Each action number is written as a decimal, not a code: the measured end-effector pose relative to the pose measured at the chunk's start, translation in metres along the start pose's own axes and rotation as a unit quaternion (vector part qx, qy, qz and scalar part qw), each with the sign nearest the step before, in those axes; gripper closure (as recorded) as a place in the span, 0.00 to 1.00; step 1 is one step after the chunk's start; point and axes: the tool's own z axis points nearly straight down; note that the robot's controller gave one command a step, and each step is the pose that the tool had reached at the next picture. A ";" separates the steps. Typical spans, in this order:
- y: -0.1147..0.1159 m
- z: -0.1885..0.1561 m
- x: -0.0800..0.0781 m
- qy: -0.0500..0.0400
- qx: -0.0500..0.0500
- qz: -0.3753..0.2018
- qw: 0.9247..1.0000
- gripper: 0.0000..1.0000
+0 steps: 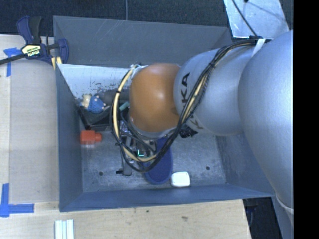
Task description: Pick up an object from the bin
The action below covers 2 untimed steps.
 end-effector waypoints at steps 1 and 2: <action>-0.100 0.040 -0.039 -0.002 0.001 -0.005 1.000 0.00; -0.080 0.064 -0.069 -0.003 -0.001 0.033 0.999 0.00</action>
Offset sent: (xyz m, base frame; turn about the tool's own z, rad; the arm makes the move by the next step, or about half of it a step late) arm 0.0380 -0.0939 -0.0389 -0.0170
